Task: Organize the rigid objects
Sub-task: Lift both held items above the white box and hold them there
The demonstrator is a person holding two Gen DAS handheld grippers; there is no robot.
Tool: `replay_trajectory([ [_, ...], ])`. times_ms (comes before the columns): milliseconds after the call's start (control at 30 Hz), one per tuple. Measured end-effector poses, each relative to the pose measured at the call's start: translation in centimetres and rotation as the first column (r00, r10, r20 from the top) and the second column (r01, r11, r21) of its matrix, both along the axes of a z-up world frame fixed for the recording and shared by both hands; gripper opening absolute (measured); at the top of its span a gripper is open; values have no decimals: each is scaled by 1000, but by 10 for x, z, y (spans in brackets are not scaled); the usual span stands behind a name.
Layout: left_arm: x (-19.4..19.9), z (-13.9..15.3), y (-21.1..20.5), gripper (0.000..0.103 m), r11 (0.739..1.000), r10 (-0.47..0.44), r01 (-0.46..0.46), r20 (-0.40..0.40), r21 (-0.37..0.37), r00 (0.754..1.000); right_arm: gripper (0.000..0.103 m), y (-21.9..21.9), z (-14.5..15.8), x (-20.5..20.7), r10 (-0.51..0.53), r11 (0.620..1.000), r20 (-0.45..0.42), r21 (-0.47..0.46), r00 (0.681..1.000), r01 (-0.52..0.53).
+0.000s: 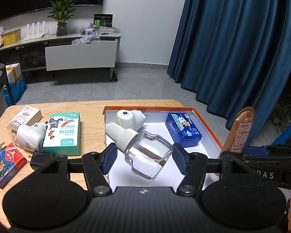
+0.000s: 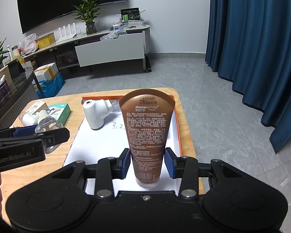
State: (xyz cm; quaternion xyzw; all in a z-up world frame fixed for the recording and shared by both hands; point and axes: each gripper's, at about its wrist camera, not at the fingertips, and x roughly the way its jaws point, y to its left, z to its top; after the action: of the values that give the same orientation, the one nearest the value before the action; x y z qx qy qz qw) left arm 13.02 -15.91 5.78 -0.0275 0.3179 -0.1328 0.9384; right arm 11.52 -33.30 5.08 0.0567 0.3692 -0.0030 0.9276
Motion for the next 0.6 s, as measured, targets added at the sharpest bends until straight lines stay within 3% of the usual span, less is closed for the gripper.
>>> replay_trajectory([
  [600, 1, 0, 1, 63, 1000, 1, -1, -1, -1, 1000, 47, 0, -2, 3, -5, 1000, -4, -5, 1000, 4],
])
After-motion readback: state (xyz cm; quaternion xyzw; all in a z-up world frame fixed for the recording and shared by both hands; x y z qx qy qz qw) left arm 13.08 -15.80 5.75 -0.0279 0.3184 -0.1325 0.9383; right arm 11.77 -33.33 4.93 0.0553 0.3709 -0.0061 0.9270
